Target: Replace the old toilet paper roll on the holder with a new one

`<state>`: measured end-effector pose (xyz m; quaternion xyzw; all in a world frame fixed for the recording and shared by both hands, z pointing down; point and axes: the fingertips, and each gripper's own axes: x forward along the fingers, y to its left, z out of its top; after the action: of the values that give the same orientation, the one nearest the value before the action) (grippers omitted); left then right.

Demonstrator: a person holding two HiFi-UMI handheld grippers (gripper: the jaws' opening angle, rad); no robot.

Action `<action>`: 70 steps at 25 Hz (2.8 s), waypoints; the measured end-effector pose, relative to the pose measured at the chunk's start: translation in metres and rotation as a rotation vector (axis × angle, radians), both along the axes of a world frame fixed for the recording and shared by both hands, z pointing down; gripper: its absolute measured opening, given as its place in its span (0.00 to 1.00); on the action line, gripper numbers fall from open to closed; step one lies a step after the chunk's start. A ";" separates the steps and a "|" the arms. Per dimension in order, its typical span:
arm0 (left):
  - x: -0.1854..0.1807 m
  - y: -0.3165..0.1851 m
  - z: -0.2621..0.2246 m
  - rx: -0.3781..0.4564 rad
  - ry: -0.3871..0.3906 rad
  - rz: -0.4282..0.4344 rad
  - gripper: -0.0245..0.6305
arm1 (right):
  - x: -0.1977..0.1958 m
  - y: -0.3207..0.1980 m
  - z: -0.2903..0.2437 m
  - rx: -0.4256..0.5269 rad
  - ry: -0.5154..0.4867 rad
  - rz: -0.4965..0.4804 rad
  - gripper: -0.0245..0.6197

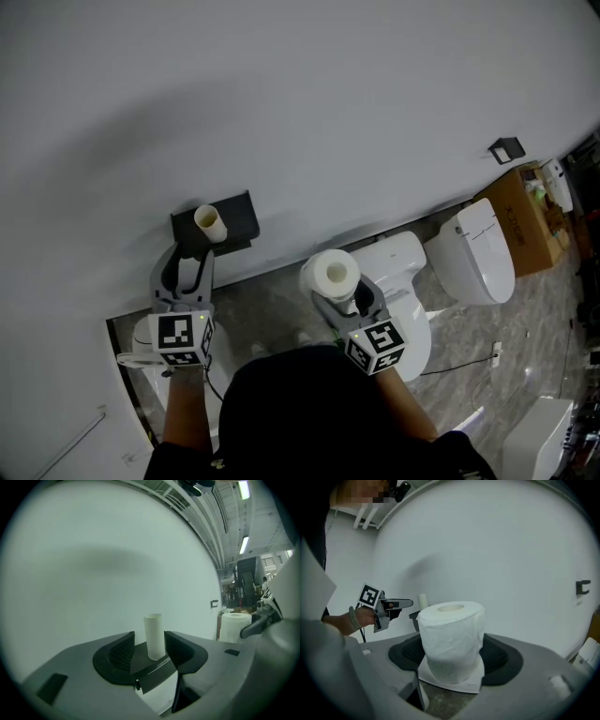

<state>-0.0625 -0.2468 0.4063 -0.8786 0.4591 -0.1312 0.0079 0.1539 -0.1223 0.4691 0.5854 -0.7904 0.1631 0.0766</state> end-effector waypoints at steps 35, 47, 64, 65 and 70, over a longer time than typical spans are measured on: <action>0.048 -0.031 0.002 0.006 -0.022 0.114 0.32 | 0.061 0.072 0.002 -0.017 0.013 0.307 0.58; 0.014 -0.008 -0.028 0.046 -0.001 0.024 0.32 | 0.043 0.050 0.003 -0.017 -0.004 0.180 0.58; -0.105 0.050 0.001 -0.031 -0.017 -0.291 0.31 | -0.054 -0.003 0.009 -0.021 -0.018 -0.193 0.58; -0.112 0.056 0.003 -0.040 -0.016 -0.311 0.31 | -0.062 -0.005 0.008 -0.022 -0.019 -0.218 0.58; -0.137 0.087 0.022 -0.083 -0.023 -0.382 0.31 | -0.099 -0.012 0.011 -0.025 -0.021 -0.330 0.58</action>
<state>-0.1996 -0.1602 0.4279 -0.7735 0.6116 -0.1589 -0.0483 0.0553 -0.1346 0.4797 0.4451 -0.8744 0.1641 0.1015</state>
